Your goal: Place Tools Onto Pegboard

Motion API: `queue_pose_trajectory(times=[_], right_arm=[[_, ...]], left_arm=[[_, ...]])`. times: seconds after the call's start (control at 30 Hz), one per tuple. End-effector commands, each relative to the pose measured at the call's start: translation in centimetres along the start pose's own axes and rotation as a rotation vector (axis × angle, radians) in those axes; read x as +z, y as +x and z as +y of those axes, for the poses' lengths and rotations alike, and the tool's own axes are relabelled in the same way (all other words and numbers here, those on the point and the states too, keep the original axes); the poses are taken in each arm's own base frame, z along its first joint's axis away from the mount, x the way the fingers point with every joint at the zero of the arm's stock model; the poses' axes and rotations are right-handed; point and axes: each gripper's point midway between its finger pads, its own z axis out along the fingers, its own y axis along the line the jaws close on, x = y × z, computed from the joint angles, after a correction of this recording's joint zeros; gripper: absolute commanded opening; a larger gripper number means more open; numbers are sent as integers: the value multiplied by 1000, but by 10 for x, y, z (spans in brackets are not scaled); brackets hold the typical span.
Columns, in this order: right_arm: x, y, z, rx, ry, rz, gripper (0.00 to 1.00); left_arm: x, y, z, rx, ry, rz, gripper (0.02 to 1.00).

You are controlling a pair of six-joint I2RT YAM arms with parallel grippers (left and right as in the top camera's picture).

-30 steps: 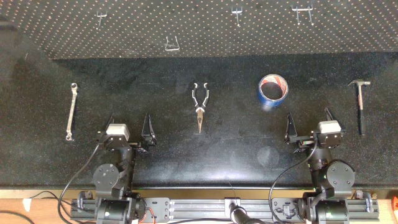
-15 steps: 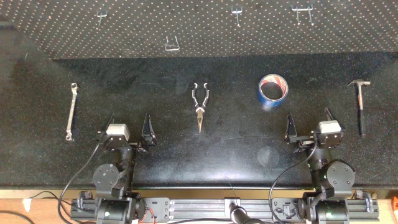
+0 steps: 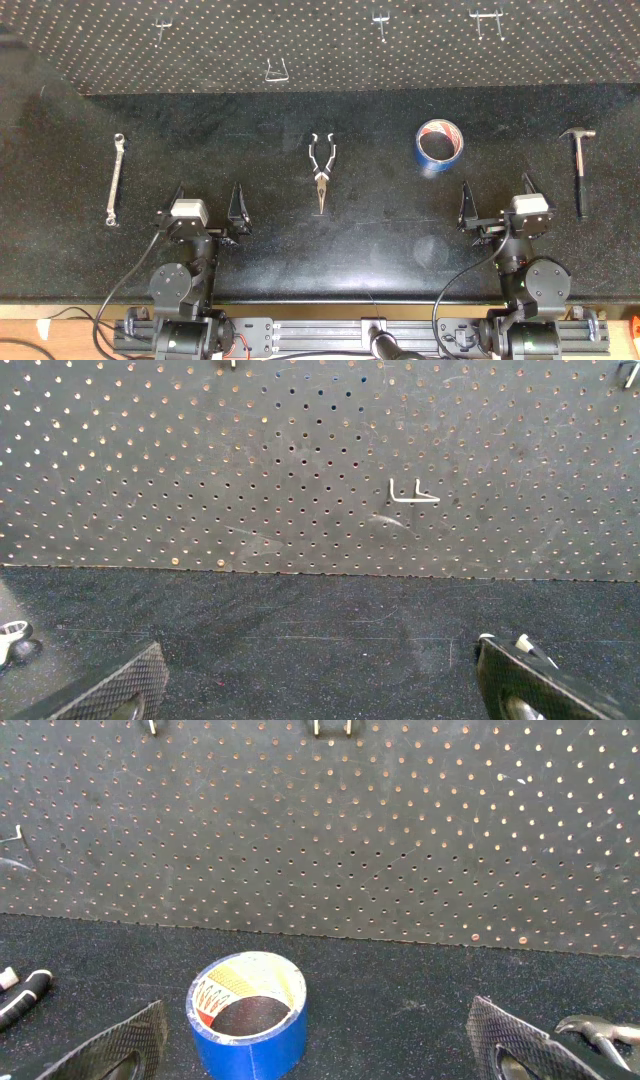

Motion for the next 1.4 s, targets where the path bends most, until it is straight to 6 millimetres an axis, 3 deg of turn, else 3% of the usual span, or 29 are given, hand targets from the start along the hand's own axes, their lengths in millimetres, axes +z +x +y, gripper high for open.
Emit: queue_pose_trajectory(times=[0.03,1.4], right_arm=[[0,0,0,-15,2,-4,978],[0,0,0,-15,2,-4,978]], left_arm=[[0,1,-1,9,8,1,996],[0,1,-1,9,8,1,996]])
